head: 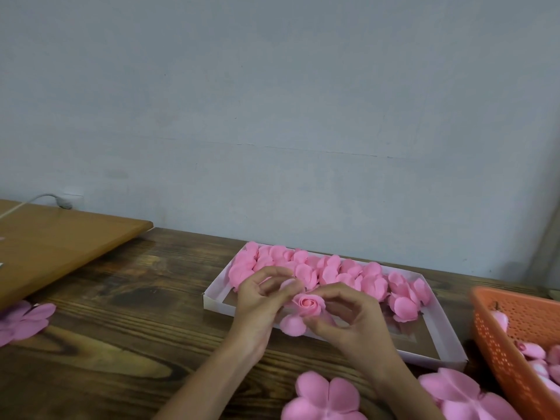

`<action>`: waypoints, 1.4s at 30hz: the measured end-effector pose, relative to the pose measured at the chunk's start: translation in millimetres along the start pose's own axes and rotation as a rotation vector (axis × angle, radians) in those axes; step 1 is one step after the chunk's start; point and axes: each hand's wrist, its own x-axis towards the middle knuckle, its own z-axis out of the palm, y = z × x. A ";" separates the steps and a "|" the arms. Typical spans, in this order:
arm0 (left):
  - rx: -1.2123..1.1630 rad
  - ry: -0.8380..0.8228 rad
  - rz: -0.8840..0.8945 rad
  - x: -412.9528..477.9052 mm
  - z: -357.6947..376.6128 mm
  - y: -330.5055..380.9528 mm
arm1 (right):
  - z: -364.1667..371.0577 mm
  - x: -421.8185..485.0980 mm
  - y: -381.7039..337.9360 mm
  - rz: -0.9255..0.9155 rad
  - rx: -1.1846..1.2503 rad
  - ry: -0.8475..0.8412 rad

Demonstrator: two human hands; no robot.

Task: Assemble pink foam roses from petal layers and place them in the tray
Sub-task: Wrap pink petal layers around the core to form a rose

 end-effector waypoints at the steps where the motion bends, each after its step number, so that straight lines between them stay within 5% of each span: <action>1: 0.009 0.001 0.012 -0.9 0.6 0.4 | 1.1 0.1 0.3 -0.005 -0.033 0.008; 16: 0.101 -0.067 0.078 -5.9 3.5 4.8 | 8.1 1.5 -4.0 0.091 -0.160 0.088; 33: 0.182 -0.038 0.219 -6.1 4.7 9.4 | -7.0 7.4 0.6 0.160 0.197 0.206; 42: 0.091 -0.010 0.046 -2.3 0.1 -1.8 | -13.6 8.2 -3.8 0.207 0.297 0.238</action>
